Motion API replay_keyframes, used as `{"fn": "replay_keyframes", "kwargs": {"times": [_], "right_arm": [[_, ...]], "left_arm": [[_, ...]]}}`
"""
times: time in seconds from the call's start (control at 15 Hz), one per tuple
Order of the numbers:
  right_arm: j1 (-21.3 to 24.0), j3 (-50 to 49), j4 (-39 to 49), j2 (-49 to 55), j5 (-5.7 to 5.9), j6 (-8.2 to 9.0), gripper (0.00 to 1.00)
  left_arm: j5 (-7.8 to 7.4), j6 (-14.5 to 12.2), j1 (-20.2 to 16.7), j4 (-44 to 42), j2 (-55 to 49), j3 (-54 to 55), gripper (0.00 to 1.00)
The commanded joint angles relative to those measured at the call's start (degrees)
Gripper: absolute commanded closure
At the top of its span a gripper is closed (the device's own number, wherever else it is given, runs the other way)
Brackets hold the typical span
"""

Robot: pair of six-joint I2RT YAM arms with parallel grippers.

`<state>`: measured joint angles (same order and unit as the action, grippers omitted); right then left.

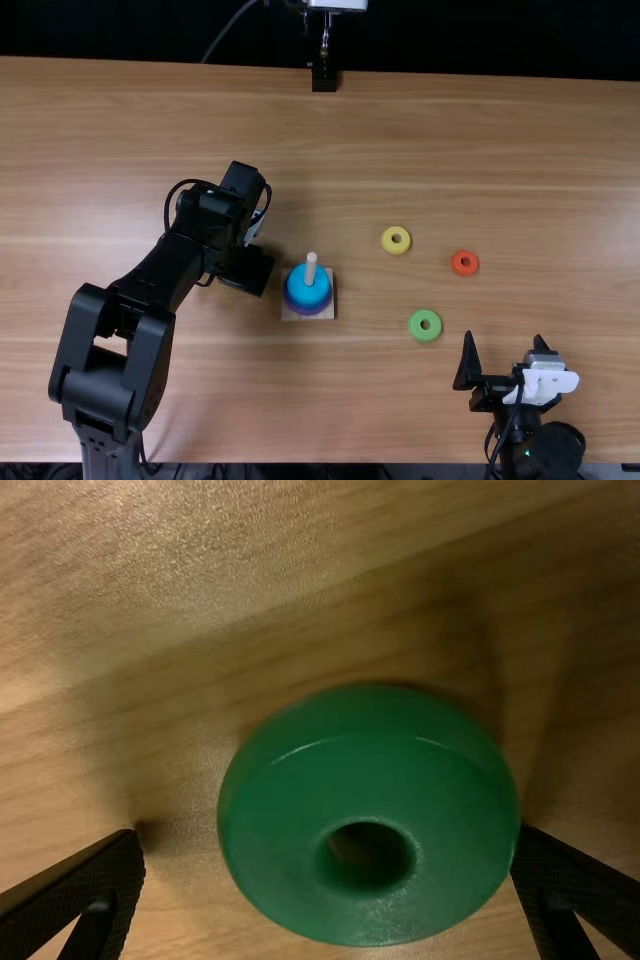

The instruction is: Build the Hanoi tower: stack the rings onto the peg from bottom to top in this color order: purple, dark blue, light blue, dark green, light green, yellow, orange.

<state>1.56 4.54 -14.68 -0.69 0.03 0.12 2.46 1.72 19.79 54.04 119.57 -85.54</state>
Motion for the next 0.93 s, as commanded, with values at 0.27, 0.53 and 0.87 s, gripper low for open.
{"fn": "replay_keyframes", "kwargs": {"times": [0.27, 0.53, 0.87], "right_arm": [[0.55, -3.66, -3.95, 0.69, 0.49, 0.09, 0.0], [0.55, -3.66, -3.95, 0.69, 0.49, 0.09, 0.0], [0.55, -3.66, -3.95, 0.69, 0.49, 0.09, 0.0]], "left_arm": [[-1.4, -0.13, 0.16, -0.15, 2.6, -1.65, 0.0], [-3.3, -0.03, 0.07, -3.42, 2.42, -1.21, 1.0], [-3.62, 0.18, -0.28, -4.15, 1.9, -1.39, 1.0]]}}
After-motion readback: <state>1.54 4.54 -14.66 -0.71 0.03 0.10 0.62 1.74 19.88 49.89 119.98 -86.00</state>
